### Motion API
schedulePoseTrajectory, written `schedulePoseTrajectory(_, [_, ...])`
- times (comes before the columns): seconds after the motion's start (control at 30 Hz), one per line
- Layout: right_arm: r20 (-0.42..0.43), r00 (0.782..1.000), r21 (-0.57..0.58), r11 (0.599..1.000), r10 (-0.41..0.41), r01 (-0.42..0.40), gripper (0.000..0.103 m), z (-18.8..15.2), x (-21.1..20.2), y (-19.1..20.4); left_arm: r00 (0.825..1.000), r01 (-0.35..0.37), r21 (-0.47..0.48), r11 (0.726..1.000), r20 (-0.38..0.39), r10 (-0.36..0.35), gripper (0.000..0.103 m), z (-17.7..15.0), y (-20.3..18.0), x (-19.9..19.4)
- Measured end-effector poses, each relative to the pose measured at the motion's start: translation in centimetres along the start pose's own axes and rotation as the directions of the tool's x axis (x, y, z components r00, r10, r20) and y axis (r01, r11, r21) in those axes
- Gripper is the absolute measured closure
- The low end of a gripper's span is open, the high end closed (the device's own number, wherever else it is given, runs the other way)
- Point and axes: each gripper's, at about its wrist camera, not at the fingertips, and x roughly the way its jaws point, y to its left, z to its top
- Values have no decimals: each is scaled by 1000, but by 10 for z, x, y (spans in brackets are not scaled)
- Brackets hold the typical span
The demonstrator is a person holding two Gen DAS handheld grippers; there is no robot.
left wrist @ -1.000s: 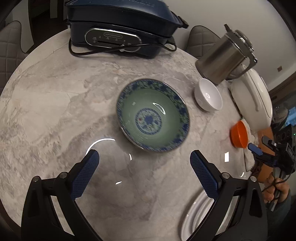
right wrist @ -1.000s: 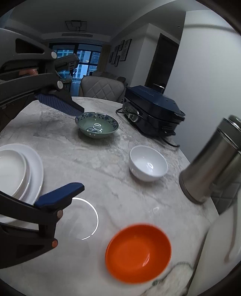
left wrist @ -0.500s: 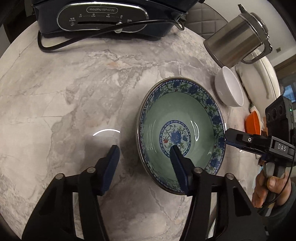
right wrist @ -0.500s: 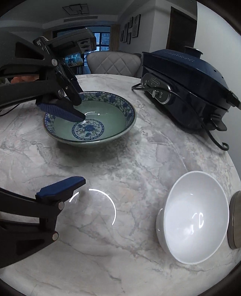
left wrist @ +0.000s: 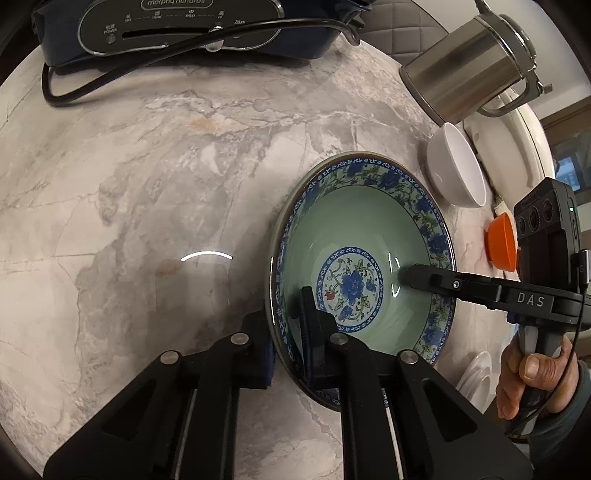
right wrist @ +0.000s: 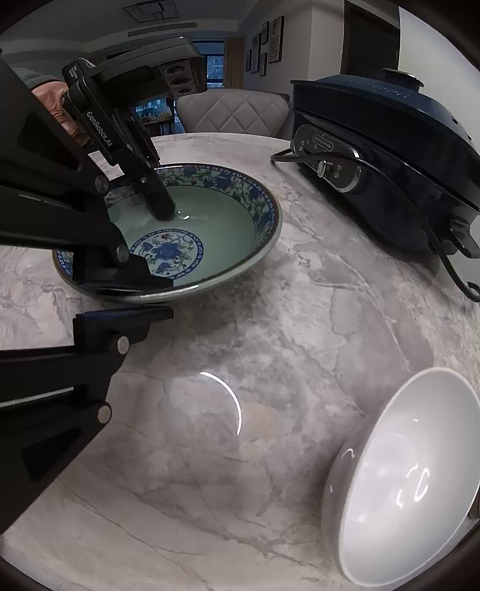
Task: Organize plates and bowls
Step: 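Grasp the rim of the patterned bowl with the left gripper while the right gripper grasps it too, then lift the patterned bowl with both grippers and carry it beside the plate stack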
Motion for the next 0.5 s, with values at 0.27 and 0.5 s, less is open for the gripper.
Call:
schedulePoseTrajectory(0.27, [7,1000,-20,1000,8,-7,92,-4,-8,12,999,-7,29,1000,33,6,94,-5,-12,-24])
schedulePoseTrajectory(0.5, [28,999,-66,998,24,-22,92,-19,-61,31,995,32,90,995,88,-40,93,-20,-54,-71])
